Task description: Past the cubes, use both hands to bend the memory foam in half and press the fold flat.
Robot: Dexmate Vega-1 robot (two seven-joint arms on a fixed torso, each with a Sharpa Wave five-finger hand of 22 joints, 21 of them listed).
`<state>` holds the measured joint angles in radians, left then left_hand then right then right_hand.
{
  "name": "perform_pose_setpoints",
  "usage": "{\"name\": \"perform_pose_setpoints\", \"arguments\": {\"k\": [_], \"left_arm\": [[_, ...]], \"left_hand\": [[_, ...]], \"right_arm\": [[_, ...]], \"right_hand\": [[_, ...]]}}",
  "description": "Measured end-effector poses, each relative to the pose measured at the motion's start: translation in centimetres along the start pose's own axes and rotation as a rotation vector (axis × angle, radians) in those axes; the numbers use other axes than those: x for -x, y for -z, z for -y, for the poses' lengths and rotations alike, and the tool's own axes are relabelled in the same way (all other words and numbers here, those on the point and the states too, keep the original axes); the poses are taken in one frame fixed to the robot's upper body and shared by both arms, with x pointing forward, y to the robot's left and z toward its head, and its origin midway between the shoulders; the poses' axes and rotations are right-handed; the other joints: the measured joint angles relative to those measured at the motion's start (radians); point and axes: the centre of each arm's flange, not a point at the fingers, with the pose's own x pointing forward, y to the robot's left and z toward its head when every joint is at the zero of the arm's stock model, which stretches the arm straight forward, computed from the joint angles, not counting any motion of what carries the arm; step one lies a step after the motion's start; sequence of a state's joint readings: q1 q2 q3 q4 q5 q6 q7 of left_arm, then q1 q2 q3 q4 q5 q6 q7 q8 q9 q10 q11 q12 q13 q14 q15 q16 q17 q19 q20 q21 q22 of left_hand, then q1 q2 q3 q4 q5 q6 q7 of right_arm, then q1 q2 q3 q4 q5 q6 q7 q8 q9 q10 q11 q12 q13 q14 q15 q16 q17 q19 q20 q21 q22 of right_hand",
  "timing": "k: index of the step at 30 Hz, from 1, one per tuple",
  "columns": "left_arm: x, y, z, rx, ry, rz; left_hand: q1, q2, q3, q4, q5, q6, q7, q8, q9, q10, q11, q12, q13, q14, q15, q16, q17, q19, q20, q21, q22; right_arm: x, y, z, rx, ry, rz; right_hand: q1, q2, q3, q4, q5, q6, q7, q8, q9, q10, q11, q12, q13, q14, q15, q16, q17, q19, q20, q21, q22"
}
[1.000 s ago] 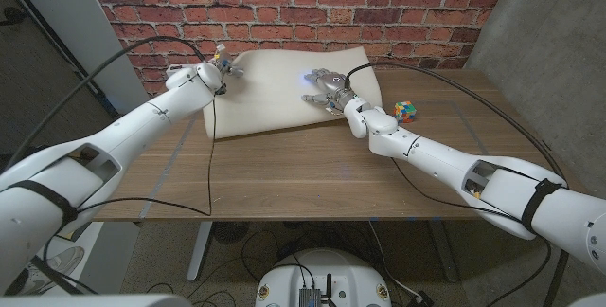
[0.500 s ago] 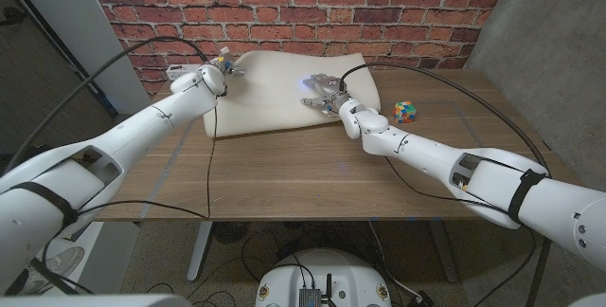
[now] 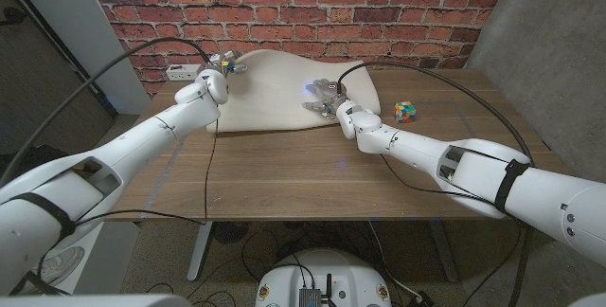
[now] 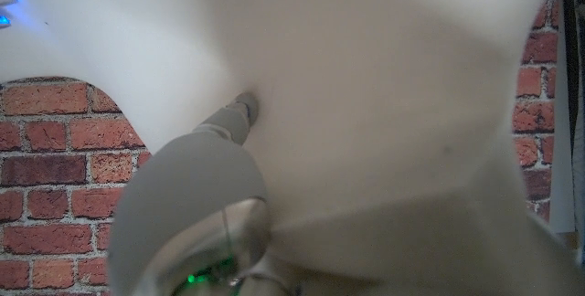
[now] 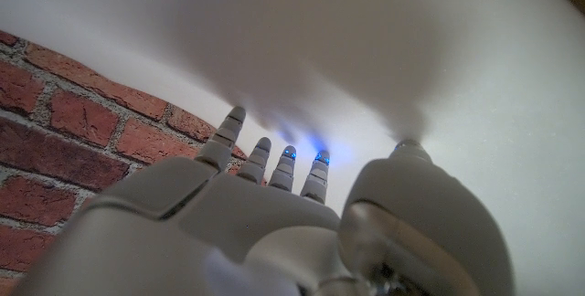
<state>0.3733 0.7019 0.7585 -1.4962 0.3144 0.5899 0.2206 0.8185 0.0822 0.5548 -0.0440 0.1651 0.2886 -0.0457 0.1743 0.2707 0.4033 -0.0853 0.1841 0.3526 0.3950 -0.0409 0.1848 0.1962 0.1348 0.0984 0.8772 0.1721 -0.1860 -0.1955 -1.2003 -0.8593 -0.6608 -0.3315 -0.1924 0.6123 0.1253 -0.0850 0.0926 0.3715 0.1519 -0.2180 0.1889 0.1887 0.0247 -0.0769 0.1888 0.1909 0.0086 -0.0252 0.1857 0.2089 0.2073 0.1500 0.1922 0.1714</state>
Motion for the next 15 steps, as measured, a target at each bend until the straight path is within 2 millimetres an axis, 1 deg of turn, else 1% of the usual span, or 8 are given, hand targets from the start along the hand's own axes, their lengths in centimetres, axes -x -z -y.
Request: {"name": "perform_pose_setpoints", "arguments": {"k": [3,7,8,10,11,13,14,15], "left_arm": [[0.4,-0.2,-0.1,-0.017,-0.051,0.017],[0.5,-0.6,-1.4,-0.054,-0.150,0.040],[1.3,-0.5,-0.2,-0.053,-0.143,0.045],[1.4,-0.9,-1.1,-0.076,-0.213,0.064],[2.0,-0.8,-0.3,-0.081,-0.224,0.070],[2.3,-1.2,-0.9,-0.099,-0.288,0.089],[2.7,-1.2,-0.5,-0.103,-0.304,0.096],[2.8,-1.5,-1.0,-0.113,-0.346,0.110]], "left_hand": [[-0.033,-0.023,-0.036,0.003,0.006,-0.018,-0.011,0.000,-0.012,-0.037,0.000,0.000,-0.008,-0.027,0.009,0.000,-0.006,-0.017,0.003,-0.018,0.000],[-0.073,-0.052,-0.076,0.010,0.006,-0.043,-0.030,0.000,-0.028,-0.081,-0.003,0.000,-0.018,-0.067,0.007,-0.004,-0.010,-0.034,-0.002,-0.041,0.000],[-0.079,-0.058,-0.082,0.012,0.008,-0.046,-0.033,0.000,-0.030,-0.085,-0.006,0.000,-0.022,-0.072,0.005,-0.004,-0.010,-0.038,-0.002,-0.042,0.000],[-0.083,-0.062,-0.087,0.007,0.012,-0.046,-0.033,0.000,-0.034,-0.087,-0.007,0.000,-0.023,-0.078,0.005,-0.004,-0.014,-0.043,-0.001,-0.049,0.000],[-0.084,-0.063,-0.087,0.007,0.012,-0.046,-0.033,0.000,-0.034,-0.087,-0.007,0.000,-0.024,-0.081,0.003,-0.004,-0.015,-0.046,-0.004,-0.050,0.000],[-0.084,-0.063,-0.091,0.003,0.014,-0.047,-0.043,0.007,-0.038,-0.092,-0.013,0.000,-0.028,-0.084,0.000,-0.004,-0.015,-0.046,-0.004,-0.053,0.000],[-0.084,-0.063,-0.091,0.003,0.017,-0.046,-0.044,0.007,-0.039,-0.092,-0.013,0.000,-0.028,-0.084,0.000,-0.004,-0.015,-0.046,-0.004,-0.053,0.000],[-0.084,-0.063,-0.094,0.000,0.017,-0.042,-0.048,0.008,-0.039,-0.092,-0.013,0.000,-0.028,-0.084,0.000,-0.004,-0.015,-0.046,-0.004,-0.053,0.000]], "right_arm": [[-0.2,0.0,-0.3,0.008,-0.013,-0.007],[-0.5,0.0,-0.6,0.029,-0.026,-0.015],[-0.5,0.1,-0.7,0.019,-0.032,-0.018],[-0.6,0.1,-0.8,0.031,-0.039,-0.023],[-0.7,0.1,-0.9,0.028,-0.045,-0.022],[-0.8,0.1,-1.1,0.030,-0.054,-0.023],[-0.9,0.0,-1.1,0.032,-0.055,-0.023],[-0.9,0.0,-1.1,0.037,-0.057,-0.025]], "right_hand": [[0.000,0.000,-0.004,-0.004,0.000,0.000,0.000,0.000,0.000,0.000,0.000,0.000,0.000,0.000,0.000,0.000,0.000,0.000,0.000,0.000,0.000],[0.000,0.000,-0.004,-0.003,-0.006,0.000,0.000,0.000,0.000,0.000,0.000,0.000,0.000,0.000,0.000,0.000,0.000,0.000,0.000,0.000,0.000],[0.000,0.000,-0.004,-0.003,-0.006,0.002,-0.002,0.000,0.000,0.000,0.000,0.000,0.000,0.000,0.000,0.000,0.000,0.000,0.000,0.000,0.000],[0.000,0.000,-0.004,-0.004,-0.006,0.006,-0.006,0.000,0.000,0.000,0.000,0.000,0.000,0.000,0.000,0.000,0.000,0.000,0.000,0.000,0.000],[0.000,0.000,-0.004,-0.004,-0.006,0.006,-0.005,0.000,0.000,0.000,0.000,0.000,0.000,0.000,0.000,0.000,0.000,0.000,0.000,0.000,0.000],[0.000,0.000,-0.004,-0.004,-0.006,0.011,0.000,0.000,0.000,0.000,0.000,0.000,0.000,0.000,0.000,0.000,-0.002,0.000,0.000,0.000,0.000],[0.000,0.000,-0.004,-0.003,-0.006,0.011,0.000,0.000,0.000,0.000,0.000,0.000,0.000,0.000,0.000,0.000,-0.004,0.000,0.000,0.000,0.000],[0.000,0.000,-0.004,-0.003,-0.006,0.011,0.000,0.000,0.000,0.000,0.000,0.000,0.000,0.000,0.000,0.000,-0.005,0.000,0.000,0.000,0.000]]}}
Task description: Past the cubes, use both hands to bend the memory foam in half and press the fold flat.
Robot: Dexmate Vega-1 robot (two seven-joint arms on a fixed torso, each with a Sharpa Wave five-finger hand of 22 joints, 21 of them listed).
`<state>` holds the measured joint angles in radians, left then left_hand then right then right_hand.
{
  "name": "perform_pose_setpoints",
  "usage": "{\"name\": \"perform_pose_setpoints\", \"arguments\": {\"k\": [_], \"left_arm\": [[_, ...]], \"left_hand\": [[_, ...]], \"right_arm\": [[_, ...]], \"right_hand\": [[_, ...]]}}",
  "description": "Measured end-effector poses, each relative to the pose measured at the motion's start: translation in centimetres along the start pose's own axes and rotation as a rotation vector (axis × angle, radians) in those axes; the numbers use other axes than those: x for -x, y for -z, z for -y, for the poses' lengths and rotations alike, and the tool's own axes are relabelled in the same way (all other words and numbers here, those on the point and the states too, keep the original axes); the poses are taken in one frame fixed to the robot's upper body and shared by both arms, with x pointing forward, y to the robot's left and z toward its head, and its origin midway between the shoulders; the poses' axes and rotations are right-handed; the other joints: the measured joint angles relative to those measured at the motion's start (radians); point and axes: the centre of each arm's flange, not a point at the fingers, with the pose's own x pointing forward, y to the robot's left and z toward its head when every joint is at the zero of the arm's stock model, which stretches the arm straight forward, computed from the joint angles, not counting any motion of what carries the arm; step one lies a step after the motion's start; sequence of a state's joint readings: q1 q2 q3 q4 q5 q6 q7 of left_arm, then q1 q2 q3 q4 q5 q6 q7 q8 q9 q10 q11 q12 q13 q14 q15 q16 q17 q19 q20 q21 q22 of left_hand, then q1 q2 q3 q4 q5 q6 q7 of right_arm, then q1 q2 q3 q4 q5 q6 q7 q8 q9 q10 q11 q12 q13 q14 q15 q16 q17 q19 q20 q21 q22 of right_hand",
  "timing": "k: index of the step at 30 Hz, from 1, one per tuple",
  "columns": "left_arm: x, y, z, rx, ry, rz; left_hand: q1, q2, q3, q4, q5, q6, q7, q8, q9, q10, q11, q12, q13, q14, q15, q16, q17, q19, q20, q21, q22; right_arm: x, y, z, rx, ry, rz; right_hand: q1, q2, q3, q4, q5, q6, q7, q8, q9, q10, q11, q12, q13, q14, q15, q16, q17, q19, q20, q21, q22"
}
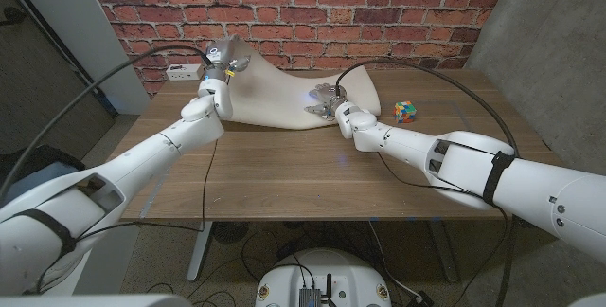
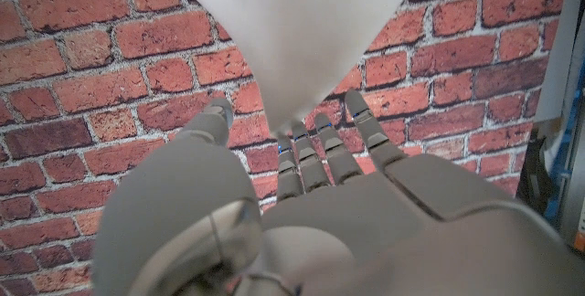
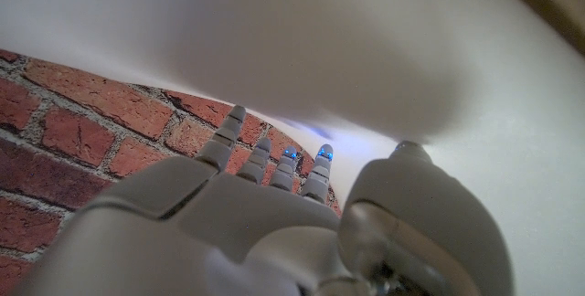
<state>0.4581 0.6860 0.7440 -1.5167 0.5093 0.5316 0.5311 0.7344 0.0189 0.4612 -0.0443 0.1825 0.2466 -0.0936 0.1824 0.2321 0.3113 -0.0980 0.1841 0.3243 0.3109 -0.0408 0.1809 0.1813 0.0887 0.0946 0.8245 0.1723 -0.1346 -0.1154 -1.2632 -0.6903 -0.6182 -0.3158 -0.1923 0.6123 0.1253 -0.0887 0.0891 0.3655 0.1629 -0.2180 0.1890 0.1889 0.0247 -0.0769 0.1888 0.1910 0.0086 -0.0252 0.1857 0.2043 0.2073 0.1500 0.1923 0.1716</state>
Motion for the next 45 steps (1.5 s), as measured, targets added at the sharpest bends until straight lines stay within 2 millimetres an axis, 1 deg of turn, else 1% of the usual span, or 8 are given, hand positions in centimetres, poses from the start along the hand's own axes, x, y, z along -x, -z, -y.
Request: {"name": "perform_pose_setpoints", "arguments": {"k": [2,8,14,17,22,32,38,45], "left_arm": [[0.4,-0.2,-0.1,-0.008,-0.038,0.011],[1.9,-0.8,-0.4,-0.017,-0.141,0.068],[2.6,-1.6,-1.0,0.003,-0.126,0.106],[2.7,-1.7,-0.9,0.013,-0.082,0.106],[2.8,-1.4,-0.1,0.032,0.031,0.072],[3.1,-0.8,1.4,0.068,0.202,0.020],[3.2,-0.2,2.5,0.088,0.284,-0.003],[3.1,0.1,3.8,0.094,0.397,-0.019]], "left_hand": [[0.000,0.000,-0.007,-0.001,0.000,0.005,-0.005,0.003,-0.004,0.000,0.000,0.000,-0.004,-0.007,-0.002,0.000,0.000,0.001,-0.001,-0.004,0.000],[0.000,0.000,-0.019,-0.011,0.006,0.045,-0.019,0.018,-0.018,0.041,-0.018,0.027,-0.020,0.016,0.000,0.013,-0.005,0.042,-0.038,-0.008,0.000],[-0.038,-0.011,-0.040,0.001,0.006,0.052,-0.019,0.018,-0.027,0.052,-0.020,0.027,-0.032,0.043,-0.001,0.020,-0.005,0.074,-0.034,-0.008,0.000],[-0.067,-0.002,-0.052,0.014,0.006,0.040,-0.022,0.010,-0.031,0.033,-0.001,0.022,-0.041,0.040,-0.003,0.019,-0.005,0.088,-0.026,-0.018,0.000],[-0.118,0.021,-0.064,0.036,0.006,-0.021,-0.015,-0.006,-0.042,-0.037,0.018,0.003,-0.066,-0.024,-0.001,-0.001,-0.005,0.055,0.002,-0.059,-0.005],[-0.192,0.082,-0.074,0.076,0.006,-0.099,-0.008,-0.006,-0.051,-0.150,0.029,-0.004,-0.109,-0.122,0.000,-0.007,-0.004,-0.023,-0.034,-0.134,-0.005],[-0.228,0.147,-0.053,0.110,0.010,-0.111,0.004,-0.006,-0.051,-0.163,0.041,-0.004,-0.120,-0.140,0.018,-0.007,-0.004,-0.050,-0.025,-0.158,-0.002],[-0.242,0.171,-0.031,0.132,0.012,-0.128,0.010,-0.006,-0.051,-0.187,0.044,-0.004,-0.129,-0.171,0.026,-0.007,-0.004,-0.087,-0.018,-0.187,-0.002]], "right_arm": [[-0.1,-0.1,0.0,0.002,-0.003,0.000],[-0.4,-0.2,-0.1,0.006,-0.012,0.002],[-0.6,-0.4,-0.1,0.009,-0.016,0.003],[-0.6,-0.4,-0.1,0.010,-0.016,0.004],[-0.7,-0.4,0.0,0.012,-0.015,0.004],[-0.6,-0.4,0.1,0.013,-0.010,0.003],[-0.6,-0.4,0.3,0.014,-0.003,0.004],[-0.5,-0.5,0.4,0.013,0.001,0.010]], "right_hand": [[0.000,0.000,0.000,0.000,0.000,0.000,0.000,0.000,0.000,0.000,0.000,0.000,0.000,0.000,0.000,0.000,0.000,0.000,0.000,0.000,0.000],[0.000,0.000,0.000,0.000,0.000,0.000,0.000,0.000,0.000,0.000,0.000,0.000,0.000,-0.004,0.004,0.008,0.000,0.000,0.000,0.000,0.000],[0.000,0.000,0.000,0.000,0.000,0.000,0.000,0.000,0.000,0.000,0.000,0.000,0.000,-0.004,0.004,0.008,0.000,0.000,0.000,0.000,0.000],[0.000,0.000,0.000,0.000,0.000,0.000,0.000,0.000,0.000,0.000,0.000,0.000,0.000,-0.004,0.004,0.008,0.000,0.000,0.000,0.000,0.000],[0.000,0.000,0.000,0.000,0.000,0.000,0.000,0.000,0.000,-0.002,0.002,0.000,0.000,-0.004,0.004,0.008,0.000,0.000,0.000,0.000,0.000],[0.000,0.000,-0.004,0.004,0.000,0.000,0.000,0.000,0.000,-0.005,0.005,0.000,0.000,-0.004,0.004,0.008,0.000,-0.006,-0.006,0.000,0.000],[0.000,0.000,-0.004,0.004,-0.007,0.000,0.000,0.000,0.000,-0.005,0.005,0.000,0.000,-0.004,0.004,0.008,0.000,-0.006,-0.005,0.000,0.000],[0.000,0.000,-0.004,0.004,-0.008,0.000,0.000,0.000,0.000,-0.005,0.005,0.000,0.000,-0.007,0.007,0.008,0.000,-0.006,-0.005,0.000,0.000]]}}
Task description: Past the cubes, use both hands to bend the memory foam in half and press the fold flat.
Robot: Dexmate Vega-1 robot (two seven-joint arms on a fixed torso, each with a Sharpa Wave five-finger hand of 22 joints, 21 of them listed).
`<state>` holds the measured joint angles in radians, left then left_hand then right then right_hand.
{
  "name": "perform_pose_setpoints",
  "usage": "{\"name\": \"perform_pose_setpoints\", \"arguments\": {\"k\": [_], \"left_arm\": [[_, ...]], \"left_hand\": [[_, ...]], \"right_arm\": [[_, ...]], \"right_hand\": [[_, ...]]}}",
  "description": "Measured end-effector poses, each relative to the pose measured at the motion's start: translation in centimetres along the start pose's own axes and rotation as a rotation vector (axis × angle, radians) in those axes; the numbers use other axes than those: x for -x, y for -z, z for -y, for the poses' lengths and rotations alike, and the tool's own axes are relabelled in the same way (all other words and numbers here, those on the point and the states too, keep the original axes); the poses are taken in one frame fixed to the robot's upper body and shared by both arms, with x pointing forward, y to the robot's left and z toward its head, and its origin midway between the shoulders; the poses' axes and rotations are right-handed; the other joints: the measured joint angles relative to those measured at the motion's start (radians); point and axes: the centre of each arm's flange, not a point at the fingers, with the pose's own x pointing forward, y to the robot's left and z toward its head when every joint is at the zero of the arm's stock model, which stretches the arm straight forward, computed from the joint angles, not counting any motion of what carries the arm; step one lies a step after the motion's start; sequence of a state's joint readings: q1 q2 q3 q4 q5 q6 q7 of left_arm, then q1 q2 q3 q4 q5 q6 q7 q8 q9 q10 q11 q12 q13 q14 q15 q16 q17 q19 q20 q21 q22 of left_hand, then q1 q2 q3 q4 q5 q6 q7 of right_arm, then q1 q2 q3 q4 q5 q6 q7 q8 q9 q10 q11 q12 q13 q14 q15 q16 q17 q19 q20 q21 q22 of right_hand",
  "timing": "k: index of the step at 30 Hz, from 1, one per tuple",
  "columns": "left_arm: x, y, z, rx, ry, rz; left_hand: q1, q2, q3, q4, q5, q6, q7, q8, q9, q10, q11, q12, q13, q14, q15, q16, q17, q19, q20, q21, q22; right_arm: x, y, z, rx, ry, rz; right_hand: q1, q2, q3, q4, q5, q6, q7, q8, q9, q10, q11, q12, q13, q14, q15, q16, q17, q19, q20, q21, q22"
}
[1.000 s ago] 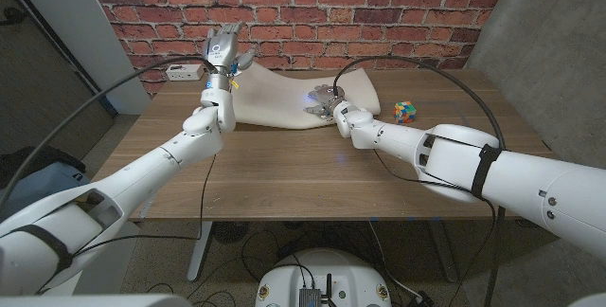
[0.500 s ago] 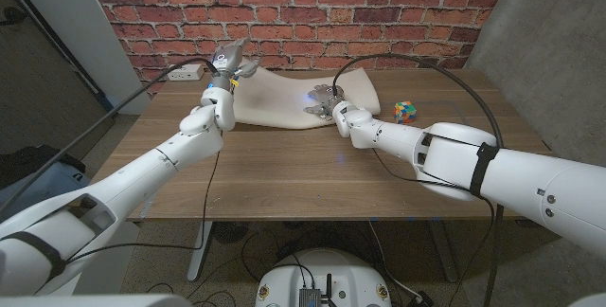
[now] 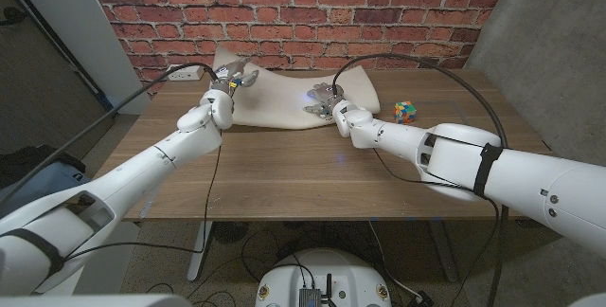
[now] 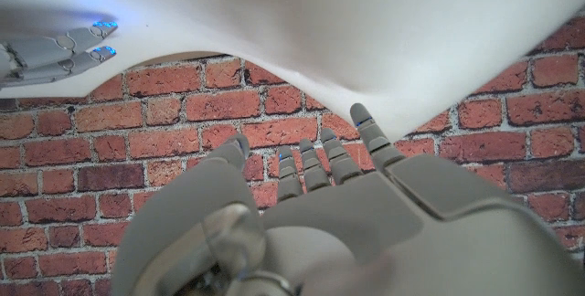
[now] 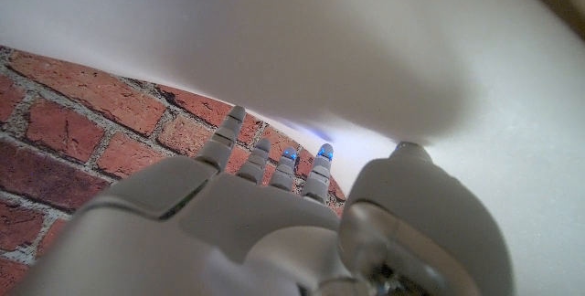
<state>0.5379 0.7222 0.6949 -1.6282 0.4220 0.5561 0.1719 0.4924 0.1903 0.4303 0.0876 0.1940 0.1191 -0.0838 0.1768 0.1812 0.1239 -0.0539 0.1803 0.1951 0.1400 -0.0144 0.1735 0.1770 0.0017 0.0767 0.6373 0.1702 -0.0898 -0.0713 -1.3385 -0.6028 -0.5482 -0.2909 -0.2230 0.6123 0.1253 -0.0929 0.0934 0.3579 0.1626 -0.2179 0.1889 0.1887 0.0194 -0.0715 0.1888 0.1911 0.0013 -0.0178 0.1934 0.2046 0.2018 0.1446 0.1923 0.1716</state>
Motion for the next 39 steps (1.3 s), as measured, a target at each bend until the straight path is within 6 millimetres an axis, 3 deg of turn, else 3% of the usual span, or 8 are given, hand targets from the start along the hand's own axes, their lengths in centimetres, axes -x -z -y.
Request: {"name": "perform_pose_setpoints", "arguments": {"k": [10,15,22,39], "left_arm": [[-0.8,0.5,1.3,-0.013,0.130,-0.029],[-1.1,0.7,2.1,-0.022,0.186,-0.036],[-1.5,1.2,3.1,-0.040,0.244,-0.047],[-2.1,1.9,5.8,-0.066,0.337,-0.064]], "left_hand": [[-0.011,0.010,0.026,0.029,0.006,-0.013,0.013,0.000,0.000,-0.031,0.006,0.000,-0.005,-0.038,0.004,0.000,0.000,-0.041,-0.006,-0.027,0.000],[-0.036,-0.005,0.018,0.044,0.006,-0.016,0.009,0.000,0.000,-0.031,0.006,0.002,-0.005,-0.049,0.004,0.000,0.002,-0.054,-0.009,-0.037,0.000],[-0.072,-0.013,0.007,0.070,0.006,-0.020,0.005,0.000,0.000,-0.041,0.006,0.005,-0.005,-0.066,0.011,0.000,0.003,-0.072,0.009,-0.046,0.000],[-0.105,-0.006,0.008,0.080,0.008,-0.034,0.012,0.000,0.000,-0.063,0.009,0.005,-0.004,-0.078,0.014,0.000,0.000,-0.079,0.016,-0.064,0.005]], "right_arm": [[0.0,-0.2,0.1,0.003,0.005,0.006],[0.0,-0.2,0.1,0.004,0.005,0.006],[0.1,-0.2,0.1,0.004,0.004,0.006],[-0.1,-0.1,-0.1,0.011,-0.008,0.003]], "right_hand": [[0.000,0.000,0.000,0.000,0.000,0.000,0.000,0.000,0.000,0.000,0.000,0.000,0.000,0.000,0.000,0.000,0.000,0.002,-0.002,0.000,0.000],[0.000,0.000,0.000,0.000,0.000,0.000,0.000,0.000,0.000,0.000,0.000,0.000,0.000,0.000,0.000,0.000,0.000,0.006,-0.006,0.000,0.000],[0.000,0.000,0.000,0.000,0.000,0.000,0.000,0.000,-0.003,0.000,0.000,0.001,0.000,0.000,0.000,0.000,0.000,0.006,-0.006,0.000,0.000],[0.000,0.000,0.000,0.000,0.000,0.000,0.000,0.000,-0.003,0.000,0.000,0.001,0.000,0.000,0.000,0.000,0.000,0.006,-0.005,0.000,0.000]]}}
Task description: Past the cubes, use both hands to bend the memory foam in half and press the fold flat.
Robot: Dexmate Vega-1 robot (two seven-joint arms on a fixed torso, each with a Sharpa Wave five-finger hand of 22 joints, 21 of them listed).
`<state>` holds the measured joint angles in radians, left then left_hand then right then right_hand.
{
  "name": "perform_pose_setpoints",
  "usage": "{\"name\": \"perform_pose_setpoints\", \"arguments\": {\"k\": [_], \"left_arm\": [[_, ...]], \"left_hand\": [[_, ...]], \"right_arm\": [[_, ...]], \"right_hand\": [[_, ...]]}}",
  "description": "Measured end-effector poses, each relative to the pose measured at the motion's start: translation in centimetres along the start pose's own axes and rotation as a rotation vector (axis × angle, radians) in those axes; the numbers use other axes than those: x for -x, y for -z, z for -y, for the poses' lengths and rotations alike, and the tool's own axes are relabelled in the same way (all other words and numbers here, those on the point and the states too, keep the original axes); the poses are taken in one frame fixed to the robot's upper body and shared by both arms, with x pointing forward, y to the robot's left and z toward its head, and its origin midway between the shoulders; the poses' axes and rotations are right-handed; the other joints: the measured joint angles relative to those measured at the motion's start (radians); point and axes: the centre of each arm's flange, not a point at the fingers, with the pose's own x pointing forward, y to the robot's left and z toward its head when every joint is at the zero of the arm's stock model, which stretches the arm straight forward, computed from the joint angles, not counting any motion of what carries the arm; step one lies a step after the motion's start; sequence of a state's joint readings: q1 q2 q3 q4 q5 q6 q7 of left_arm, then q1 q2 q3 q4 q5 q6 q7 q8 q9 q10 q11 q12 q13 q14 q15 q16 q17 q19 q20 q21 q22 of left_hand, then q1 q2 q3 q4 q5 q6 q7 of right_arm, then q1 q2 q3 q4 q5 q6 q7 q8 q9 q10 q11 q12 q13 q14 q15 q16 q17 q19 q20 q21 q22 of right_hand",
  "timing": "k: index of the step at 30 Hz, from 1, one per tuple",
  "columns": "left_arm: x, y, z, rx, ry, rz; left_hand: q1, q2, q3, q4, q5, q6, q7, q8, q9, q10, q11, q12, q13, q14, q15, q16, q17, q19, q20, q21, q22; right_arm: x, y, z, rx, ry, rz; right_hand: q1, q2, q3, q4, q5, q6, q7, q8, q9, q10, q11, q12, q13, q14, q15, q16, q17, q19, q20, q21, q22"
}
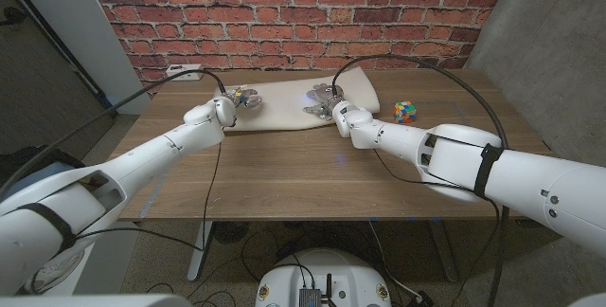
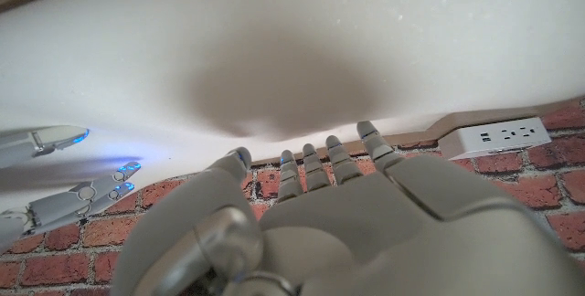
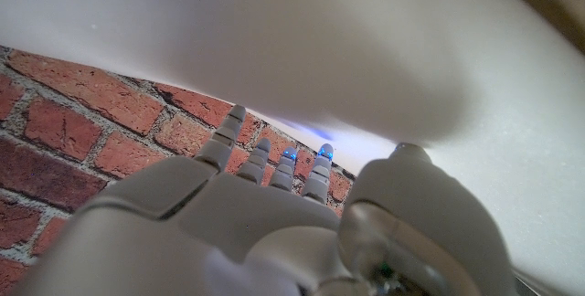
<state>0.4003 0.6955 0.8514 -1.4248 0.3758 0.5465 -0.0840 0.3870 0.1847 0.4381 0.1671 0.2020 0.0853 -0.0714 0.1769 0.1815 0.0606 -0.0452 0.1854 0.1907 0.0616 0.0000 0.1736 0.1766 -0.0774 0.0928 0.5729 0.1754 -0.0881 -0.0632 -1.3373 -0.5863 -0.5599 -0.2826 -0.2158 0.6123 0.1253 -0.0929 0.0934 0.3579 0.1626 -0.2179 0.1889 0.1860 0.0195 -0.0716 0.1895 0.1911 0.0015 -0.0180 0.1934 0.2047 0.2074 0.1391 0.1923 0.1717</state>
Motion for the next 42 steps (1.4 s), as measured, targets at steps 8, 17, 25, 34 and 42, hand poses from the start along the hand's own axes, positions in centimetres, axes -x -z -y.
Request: {"name": "perform_pose_setpoints", "arguments": {"k": [8,17,25,34,42], "left_arm": [[-0.5,0.2,0.7,-0.015,0.024,0.001],[-1.6,0.6,2.2,-0.084,0.045,-0.019],[-2.0,0.4,3.4,-0.161,0.053,-0.022],[-2.3,0.3,4.6,-0.202,0.077,-0.020],[-2.3,0.3,5.4,-0.204,0.094,-0.011]], "left_hand": [[-0.014,-0.004,0.000,0.000,0.002,-0.014,-0.014,0.000,0.000,-0.012,-0.002,0.000,0.000,-0.012,0.005,0.000,0.000,-0.005,0.005,-0.004,0.000],[-0.035,-0.013,0.000,0.000,0.002,-0.032,-0.037,0.000,0.000,-0.025,-0.014,0.000,-0.004,-0.022,-0.005,0.000,-0.001,-0.010,0.001,-0.012,0.001],[-0.048,-0.053,-0.021,-0.021,0.002,-0.052,-0.060,-0.002,-0.006,-0.044,-0.030,-0.001,-0.006,-0.035,-0.017,0.000,-0.005,-0.007,-0.004,-0.027,-0.004],[-0.042,-0.063,-0.019,-0.034,0.007,-0.068,-0.064,-0.002,-0.006,-0.050,-0.025,-0.001,-0.007,-0.035,-0.018,0.000,-0.007,-0.007,-0.004,-0.041,-0.003],[-0.053,-0.017,-0.001,-0.023,0.013,-0.084,-0.048,-0.005,-0.007,-0.064,-0.014,0.003,-0.007,-0.048,-0.009,-0.002,-0.006,-0.018,0.003,-0.052,-0.002]], "right_arm": [[-0.1,0.1,0.0,0.003,-0.007,-0.004],[-0.2,0.1,-0.1,-0.009,-0.012,-0.005],[-0.2,0.3,0.2,-0.013,-0.013,-0.012],[0.4,1.4,0.4,-0.046,-0.026,-0.030],[1.7,2.8,1.0,-0.091,-0.033,-0.039]], "right_hand": [[0.000,0.000,0.000,0.000,0.000,0.000,0.000,0.000,0.000,0.000,0.000,0.000,0.002,0.000,0.000,0.000,0.000,0.000,0.000,0.000,0.000],[0.000,0.000,-0.004,-0.004,0.000,0.000,0.000,0.000,0.000,0.000,0.000,0.000,0.002,0.000,0.000,0.000,-0.005,0.000,0.000,0.000,0.000],[0.000,0.000,-0.005,-0.005,-0.007,-0.004,0.004,0.000,0.000,0.000,0.000,0.000,0.002,0.000,0.000,0.000,-0.005,0.000,0.000,0.000,0.000],[-0.026,0.006,-0.018,0.008,-0.011,-0.017,0.017,-0.005,0.003,0.004,0.015,0.003,0.002,0.000,0.000,0.008,-0.002,0.000,0.000,0.000,0.000],[-0.058,0.013,-0.027,0.023,-0.014,-0.009,0.031,-0.005,0.003,0.018,0.029,0.007,0.002,0.000,0.000,0.015,0.003,0.000,0.000,0.000,0.003]]}}
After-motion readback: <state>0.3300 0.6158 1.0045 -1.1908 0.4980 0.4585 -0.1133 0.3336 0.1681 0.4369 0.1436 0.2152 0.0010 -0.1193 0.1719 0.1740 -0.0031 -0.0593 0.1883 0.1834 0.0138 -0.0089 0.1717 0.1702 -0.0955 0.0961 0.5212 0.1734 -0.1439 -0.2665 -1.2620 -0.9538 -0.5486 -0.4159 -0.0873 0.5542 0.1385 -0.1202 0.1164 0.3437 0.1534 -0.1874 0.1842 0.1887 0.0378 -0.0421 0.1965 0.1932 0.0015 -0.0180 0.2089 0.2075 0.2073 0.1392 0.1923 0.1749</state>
